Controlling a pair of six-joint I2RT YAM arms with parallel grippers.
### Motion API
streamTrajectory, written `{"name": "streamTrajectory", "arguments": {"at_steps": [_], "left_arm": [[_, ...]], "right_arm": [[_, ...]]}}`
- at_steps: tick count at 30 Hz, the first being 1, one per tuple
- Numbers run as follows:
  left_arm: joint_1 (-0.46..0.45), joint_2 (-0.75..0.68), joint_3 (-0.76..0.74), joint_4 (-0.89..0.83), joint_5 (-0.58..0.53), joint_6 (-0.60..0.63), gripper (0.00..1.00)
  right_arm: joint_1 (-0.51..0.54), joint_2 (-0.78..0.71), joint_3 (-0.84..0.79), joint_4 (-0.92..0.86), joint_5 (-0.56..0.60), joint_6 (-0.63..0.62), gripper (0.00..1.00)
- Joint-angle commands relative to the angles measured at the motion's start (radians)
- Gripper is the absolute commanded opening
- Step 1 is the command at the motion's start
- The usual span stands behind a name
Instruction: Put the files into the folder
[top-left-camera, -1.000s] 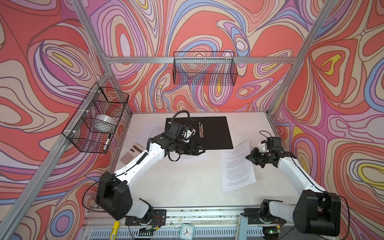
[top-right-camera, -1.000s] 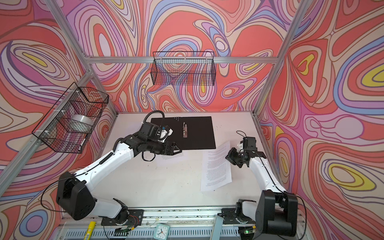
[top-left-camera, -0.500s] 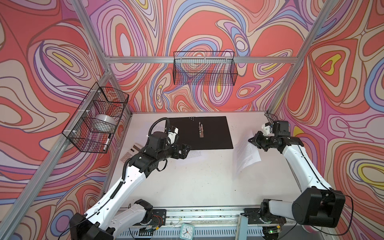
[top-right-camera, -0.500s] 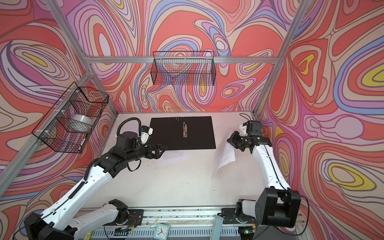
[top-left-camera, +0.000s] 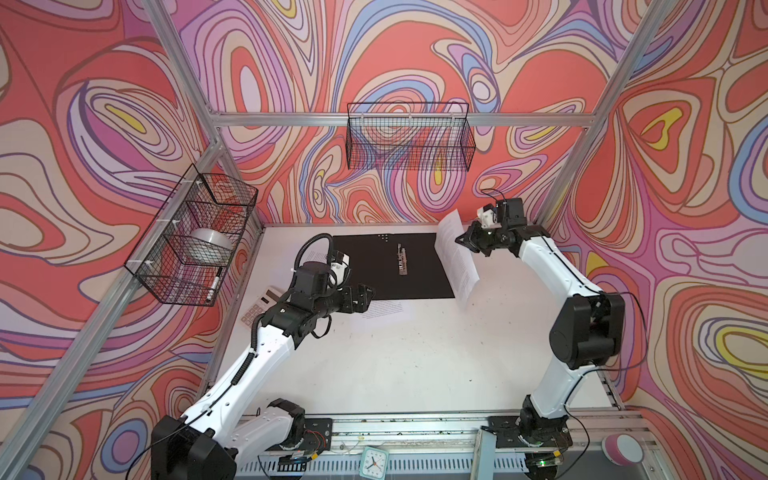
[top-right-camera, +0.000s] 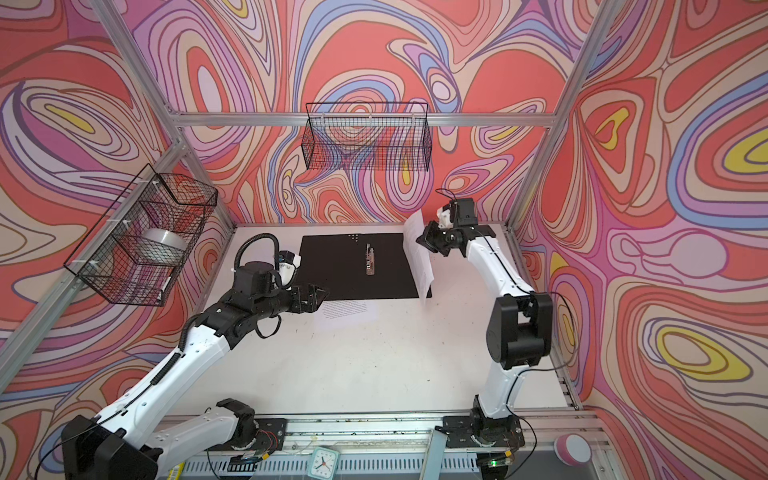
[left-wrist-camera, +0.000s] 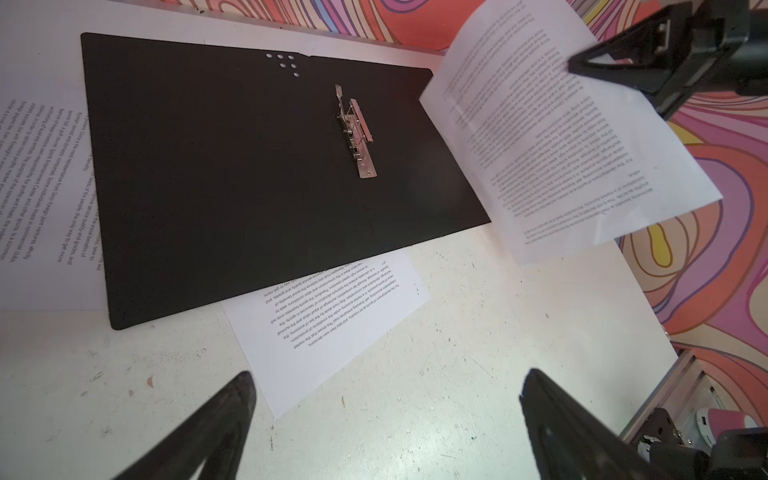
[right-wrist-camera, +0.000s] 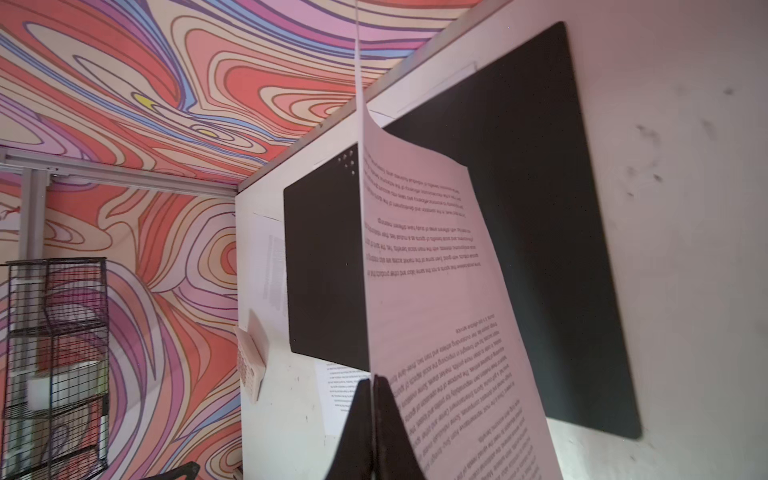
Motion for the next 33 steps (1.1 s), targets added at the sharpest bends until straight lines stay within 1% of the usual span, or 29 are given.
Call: {"name": "streamTrajectory", "arguments": {"at_steps": [1, 6, 9, 11, 13, 16, 19, 23, 29, 33], "left_arm": [[0.008, 0.005, 0.006, 0.024, 0.029, 0.007, 1.0], [0.012, 0.011, 0.006, 0.028, 0.04, 0.007, 1.0], [0.016, 0.018, 0.004, 0.032, 0.053, 0.001, 1.0], [0.018, 0.023, 0.007, 0.032, 0.064, 0.0, 1.0], [0.02, 0.027, 0.007, 0.034, 0.072, -0.002, 1.0], [0.02, 0.027, 0.006, 0.032, 0.073, -0.001, 1.0], [0.019, 0.022, 0.005, 0.031, 0.072, 0.0, 1.0], [0.02, 0.027, 0.003, 0.04, 0.088, -0.006, 1.0], [0.02, 0.038, 0.004, 0.036, 0.093, -0.01, 1.0], [0.021, 0.041, 0.004, 0.039, 0.096, -0.011, 1.0]], "right_arm": [[0.01, 0.066, 0.093, 0.052, -0.06, 0.051, 0.0], [0.0, 0.148, 0.176, 0.047, -0.036, 0.026, 0.0], [-0.031, 0.208, 0.169, 0.09, -0.049, 0.003, 0.0], [-0.051, 0.249, 0.163, 0.129, -0.026, -0.037, 0.0], [-0.067, 0.309, 0.166, 0.179, -0.03, -0.088, 0.0], [-0.072, 0.401, 0.2, 0.173, -0.032, -0.158, 0.0], [-0.071, 0.438, 0.19, 0.187, -0.004, -0.193, 0.0], [-0.071, 0.49, 0.198, 0.173, 0.039, -0.204, 0.0], [-0.069, 0.502, 0.15, 0.207, 0.049, -0.179, 0.0], [-0.07, 0.513, 0.157, 0.202, 0.045, -0.179, 0.0]]}}
